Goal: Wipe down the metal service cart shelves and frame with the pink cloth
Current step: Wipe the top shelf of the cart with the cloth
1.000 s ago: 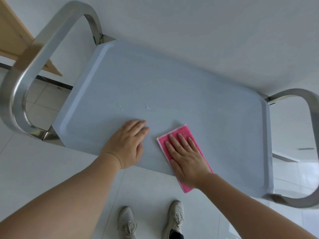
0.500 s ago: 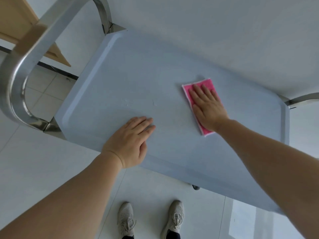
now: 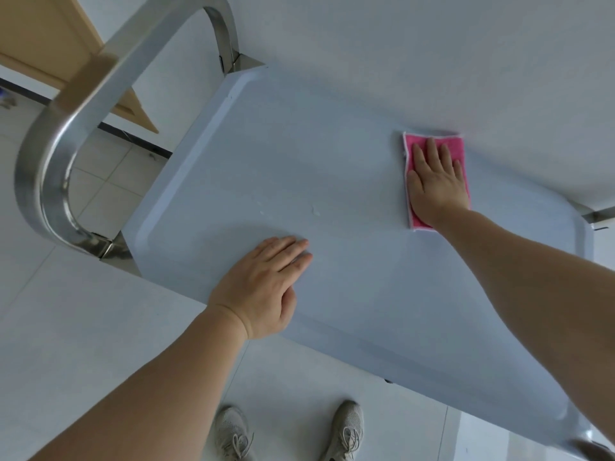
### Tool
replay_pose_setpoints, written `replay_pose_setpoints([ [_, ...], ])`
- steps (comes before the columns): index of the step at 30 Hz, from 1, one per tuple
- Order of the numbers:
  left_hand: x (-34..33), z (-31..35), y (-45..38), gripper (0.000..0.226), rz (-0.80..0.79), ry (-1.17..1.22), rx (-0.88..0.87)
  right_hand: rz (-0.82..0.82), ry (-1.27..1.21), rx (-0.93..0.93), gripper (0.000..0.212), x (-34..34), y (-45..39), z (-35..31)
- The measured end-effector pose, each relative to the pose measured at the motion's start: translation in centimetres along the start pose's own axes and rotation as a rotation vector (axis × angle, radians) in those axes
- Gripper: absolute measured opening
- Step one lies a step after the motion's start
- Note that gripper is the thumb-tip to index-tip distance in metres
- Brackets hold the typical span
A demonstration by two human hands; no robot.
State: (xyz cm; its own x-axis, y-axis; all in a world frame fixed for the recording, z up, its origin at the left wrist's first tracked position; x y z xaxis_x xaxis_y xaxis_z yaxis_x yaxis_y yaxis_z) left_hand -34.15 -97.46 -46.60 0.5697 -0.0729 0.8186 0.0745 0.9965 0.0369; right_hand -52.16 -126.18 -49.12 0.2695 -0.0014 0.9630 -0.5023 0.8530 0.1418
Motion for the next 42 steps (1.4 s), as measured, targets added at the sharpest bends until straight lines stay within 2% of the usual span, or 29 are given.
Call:
replay_pose_setpoints([
  [3, 0.1, 0.0, 0.0, 0.052, -0.002, 0.003, 0.000, 0.003, -0.007, 0.003, 0.057, 0.4, 0.4, -1.3],
  [8, 0.1, 0.0, 0.2, 0.050, 0.034, 0.020, 0.029, 0.022, 0.002, 0.127, 0.062, 1.3, 3.0, -6.8],
  [13, 0.3, 0.1, 0.4, 0.046, 0.086, 0.005, 0.025, -0.003, 0.033, 0.259, 0.059, 1.7, 7.5, -11.1],
  [20, 0.6, 0.0, 0.6, 0.042, 0.163, 0.016, 0.021, -0.035, 0.021, 0.354, 0.059, 2.3, 16.0, -15.2],
  [27, 2.4, -0.6, 1.3, 0.034, 0.242, 0.059, 0.013, -0.062, 0.017, 0.336, 0.058, 2.2, 19.0, -16.0],
  [35, 6.4, -8.1, 3.6, 0.041, 0.176, -0.102, 0.131, -0.072, 0.044, 0.340, 0.059, 2.1, 18.8, -16.1],
  [42, 5.5, -9.3, 3.7, 0.047, 0.155, -0.020, 0.140, 0.016, 0.067, 0.559, 0.054, 2.3, 19.8, -17.2],
])
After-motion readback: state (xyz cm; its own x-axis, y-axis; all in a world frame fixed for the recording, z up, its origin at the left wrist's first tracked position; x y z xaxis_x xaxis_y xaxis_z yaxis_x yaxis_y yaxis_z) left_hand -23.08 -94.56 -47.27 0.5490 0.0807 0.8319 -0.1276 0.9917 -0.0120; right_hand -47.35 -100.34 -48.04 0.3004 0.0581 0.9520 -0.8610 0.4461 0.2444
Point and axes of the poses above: each hand's wrist, its own y-axis away from the middle knuckle, its own x-axis out of the back of the hand, z = x × y, the point moved 2 cm from there along -y, towards the middle knuckle, and after that the axes turned 15 degrees about y, right-handed, at the moved point
